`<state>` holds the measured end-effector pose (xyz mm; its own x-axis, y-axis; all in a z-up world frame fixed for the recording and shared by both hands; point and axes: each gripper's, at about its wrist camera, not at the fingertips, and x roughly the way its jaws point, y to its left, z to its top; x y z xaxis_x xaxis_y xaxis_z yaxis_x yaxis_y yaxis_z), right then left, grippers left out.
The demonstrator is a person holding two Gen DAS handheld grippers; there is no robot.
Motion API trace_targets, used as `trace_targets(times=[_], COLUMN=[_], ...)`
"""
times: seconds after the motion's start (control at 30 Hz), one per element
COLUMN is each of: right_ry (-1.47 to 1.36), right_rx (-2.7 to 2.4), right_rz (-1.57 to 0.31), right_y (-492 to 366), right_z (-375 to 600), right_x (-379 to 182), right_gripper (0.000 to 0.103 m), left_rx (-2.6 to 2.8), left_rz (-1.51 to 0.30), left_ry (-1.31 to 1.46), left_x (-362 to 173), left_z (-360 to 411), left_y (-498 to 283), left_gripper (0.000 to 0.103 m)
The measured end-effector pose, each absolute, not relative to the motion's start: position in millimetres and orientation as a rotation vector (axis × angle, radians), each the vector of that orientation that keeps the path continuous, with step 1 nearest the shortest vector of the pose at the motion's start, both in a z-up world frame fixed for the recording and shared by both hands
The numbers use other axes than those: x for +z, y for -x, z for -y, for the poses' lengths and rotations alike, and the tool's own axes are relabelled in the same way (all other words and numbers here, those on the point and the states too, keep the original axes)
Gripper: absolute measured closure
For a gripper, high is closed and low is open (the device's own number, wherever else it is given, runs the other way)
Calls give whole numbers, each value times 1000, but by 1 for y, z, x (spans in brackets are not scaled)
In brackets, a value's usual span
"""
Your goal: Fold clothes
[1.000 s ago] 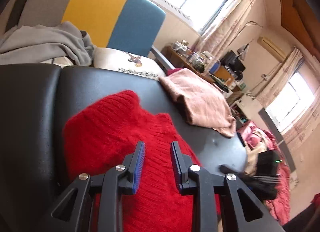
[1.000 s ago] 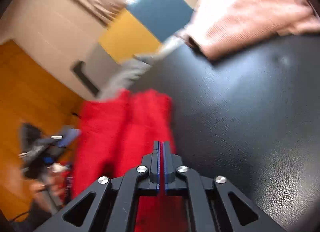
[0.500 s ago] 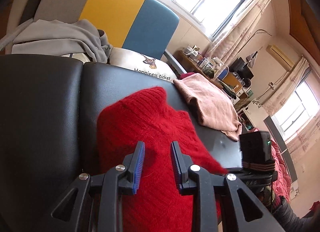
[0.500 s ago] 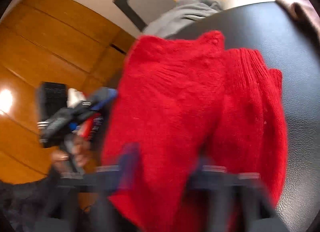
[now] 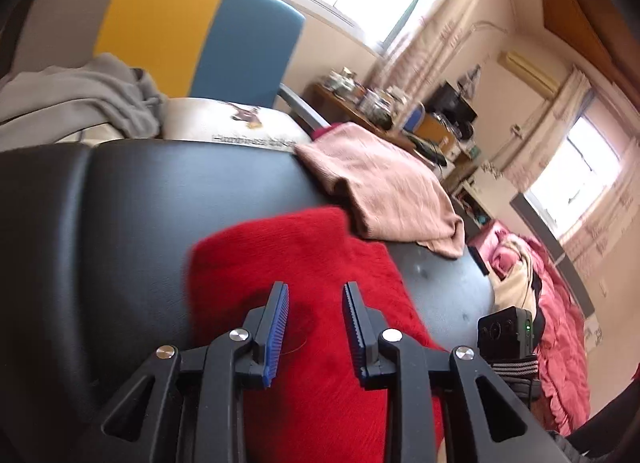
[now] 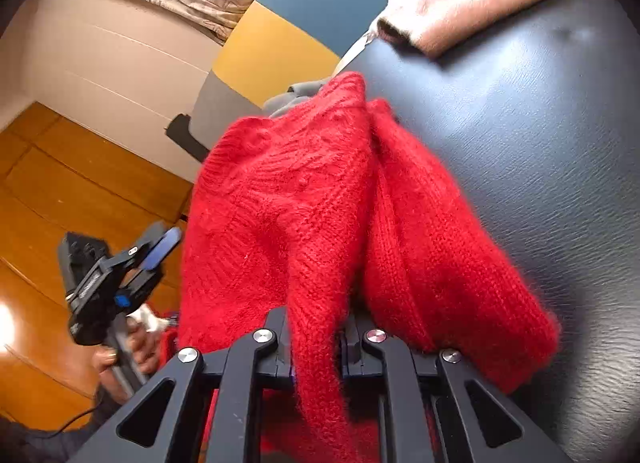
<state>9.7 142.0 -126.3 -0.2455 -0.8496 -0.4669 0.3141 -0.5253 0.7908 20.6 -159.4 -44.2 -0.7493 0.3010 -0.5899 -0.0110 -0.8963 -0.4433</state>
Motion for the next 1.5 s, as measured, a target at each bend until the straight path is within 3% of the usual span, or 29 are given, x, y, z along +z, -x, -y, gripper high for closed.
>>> trace_targets(times=[0.13, 0.2, 0.3, 0.4, 0.63, 0.73, 0.8, 0.83, 0.87, 0.9, 0.93, 0.97, 1.03, 1.23, 1.33, 1.5], right_ry=[-1213, -1240, -1275, -1285, -1267, -1254, -1246, -1237, -1231, -1229, -1238, -1247, -1280, -1295, -1293, -1259], right_rx=[-1773, -1689, -1621, -1562, -1643, -1743, -1718, -1699, -1668, -1646, -1646, -1645, -1693, -1948, -1961, -2012], right_rz=[733, 715, 627, 582, 480, 390, 400, 399, 387, 373, 350, 326, 253, -26, 34, -20], right_y=[-4, -5, -22, -41, -56, -65, -70, -71, -73, -75, -78, -81, -79, -76, -78, -79], right_z=[-146, -142, -125, -107, -125, -154, -160, -161, -160, -156, -145, -133, -118, -115, -120, -120], right_x=[-131, -133, -130, -129, -108, -91, -93, -91, -89, -88, -88, -87, -87, -87, -92, -71], right_gripper=[91, 91, 91, 90, 81, 72, 53, 32, 19, 18, 20, 41, 94, 97, 97, 83], left_rx=[2671, 2630, 2664, 2692, 2676, 2693, 2699, 2703, 2707, 2709, 2710, 2713, 2726, 2768, 2777, 2778], left_rz=[582, 558, 313, 192, 215, 225, 258, 264, 270, 279, 285, 273, 226, 137, 128, 285], left_ry=[1133, 1254, 1315, 1341, 1380, 1345, 1314, 1307, 1300, 1290, 1279, 1272, 1253, 1187, 1189, 1129], left_x=[-59, -72, -75, -80, -78, -72, -71, -72, -73, -74, -75, -75, -76, -83, -83, -67], left_z=[140, 131, 114, 115, 117, 110, 110, 111, 112, 112, 112, 111, 107, 99, 96, 114], left_y=[17, 30, 11, -6, 10, 8, 3, 2, 2, 1, 1, 0, -2, -9, -8, -17], left_gripper=[75, 80, 82, 85, 86, 81, 80, 80, 80, 80, 80, 79, 77, 77, 77, 77])
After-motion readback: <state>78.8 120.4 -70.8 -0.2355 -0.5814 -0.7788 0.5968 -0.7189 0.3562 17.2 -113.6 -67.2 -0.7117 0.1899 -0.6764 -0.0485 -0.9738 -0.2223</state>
